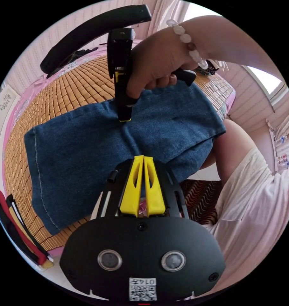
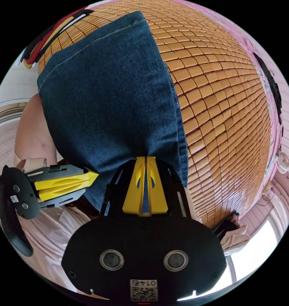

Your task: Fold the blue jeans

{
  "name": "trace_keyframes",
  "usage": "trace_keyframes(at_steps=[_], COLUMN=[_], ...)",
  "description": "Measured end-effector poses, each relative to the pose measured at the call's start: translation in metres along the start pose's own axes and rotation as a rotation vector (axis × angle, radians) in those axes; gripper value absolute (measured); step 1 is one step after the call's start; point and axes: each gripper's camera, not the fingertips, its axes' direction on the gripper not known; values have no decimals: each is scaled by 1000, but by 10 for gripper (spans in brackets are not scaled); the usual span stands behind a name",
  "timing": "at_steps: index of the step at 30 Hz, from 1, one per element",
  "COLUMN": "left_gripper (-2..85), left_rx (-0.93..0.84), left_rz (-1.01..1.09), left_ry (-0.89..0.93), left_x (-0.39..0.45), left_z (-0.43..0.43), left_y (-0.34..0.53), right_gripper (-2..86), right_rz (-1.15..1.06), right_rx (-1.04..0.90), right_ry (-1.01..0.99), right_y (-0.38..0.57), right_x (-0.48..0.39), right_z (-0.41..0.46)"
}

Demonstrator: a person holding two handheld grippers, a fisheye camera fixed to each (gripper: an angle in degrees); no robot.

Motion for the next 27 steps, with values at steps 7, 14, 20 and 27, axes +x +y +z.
trace_keyframes(at_steps=[7, 14, 20, 27], left_gripper=[-10, -10, -10, -10], left_rx=[-33, -84, -151, -202], left_rz=[-68, 36, 133, 220], left_ry=[-70, -91, -62, -104], left_x=[-10, 14, 62, 85], left_z=[27, 29, 32, 38], left_y=[-51, -61, -45, -52], right_gripper=[-5, -8, -7, -6], right_rz=[27, 17, -8, 100], right_rx=[-37, 0, -8, 270], right_ry=[-134, -142, -56, -112], right_y=[10, 43, 72, 163], right_x=[28, 40, 37, 61], right_z=[-1, -7, -13, -18])
